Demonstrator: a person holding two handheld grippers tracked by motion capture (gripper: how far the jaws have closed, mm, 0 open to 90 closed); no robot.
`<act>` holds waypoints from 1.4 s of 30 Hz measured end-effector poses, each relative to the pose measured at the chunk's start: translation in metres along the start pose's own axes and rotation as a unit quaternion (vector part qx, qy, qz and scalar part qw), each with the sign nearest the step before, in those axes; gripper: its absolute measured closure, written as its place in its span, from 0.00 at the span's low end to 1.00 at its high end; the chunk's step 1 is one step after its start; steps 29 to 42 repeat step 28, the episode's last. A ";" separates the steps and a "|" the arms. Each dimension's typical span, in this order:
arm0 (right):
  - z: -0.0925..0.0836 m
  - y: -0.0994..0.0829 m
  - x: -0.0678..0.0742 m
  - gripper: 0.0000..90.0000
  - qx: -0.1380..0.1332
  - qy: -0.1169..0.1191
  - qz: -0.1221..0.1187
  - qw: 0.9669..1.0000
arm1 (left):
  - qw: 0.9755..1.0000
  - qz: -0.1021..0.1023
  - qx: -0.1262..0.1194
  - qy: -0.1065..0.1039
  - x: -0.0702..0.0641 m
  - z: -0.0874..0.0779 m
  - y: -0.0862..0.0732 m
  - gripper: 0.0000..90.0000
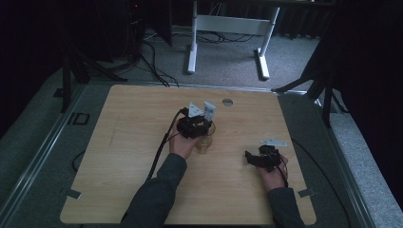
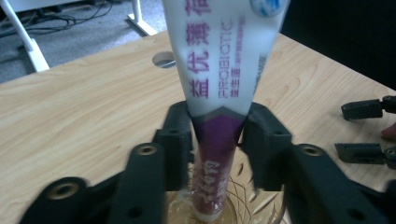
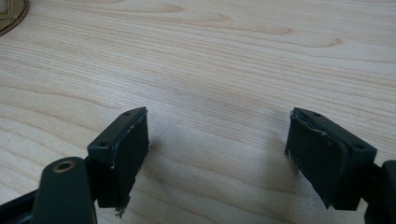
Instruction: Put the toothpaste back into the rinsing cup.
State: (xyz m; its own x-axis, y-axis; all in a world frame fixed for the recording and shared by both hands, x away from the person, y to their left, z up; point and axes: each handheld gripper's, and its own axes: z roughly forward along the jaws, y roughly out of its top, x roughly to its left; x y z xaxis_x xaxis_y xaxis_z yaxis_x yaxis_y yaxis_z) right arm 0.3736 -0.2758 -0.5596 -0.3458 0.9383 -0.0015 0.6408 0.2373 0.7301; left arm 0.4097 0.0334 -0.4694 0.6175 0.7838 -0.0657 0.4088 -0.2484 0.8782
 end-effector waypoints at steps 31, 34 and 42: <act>0.000 0.000 0.000 0.23 0.000 0.000 -0.001 1.000 | 0.998 -0.010 -0.029 0.055 0.025 -0.067 -0.027 0.36; 0.000 0.000 0.000 0.23 0.000 0.000 -0.001 1.000 | 0.998 -0.010 -0.029 0.055 0.025 -0.067 -0.027 0.36; 0.000 0.000 0.000 0.23 0.000 0.000 -0.001 1.000 | 0.998 -0.010 -0.029 0.055 0.025 -0.067 -0.027 0.36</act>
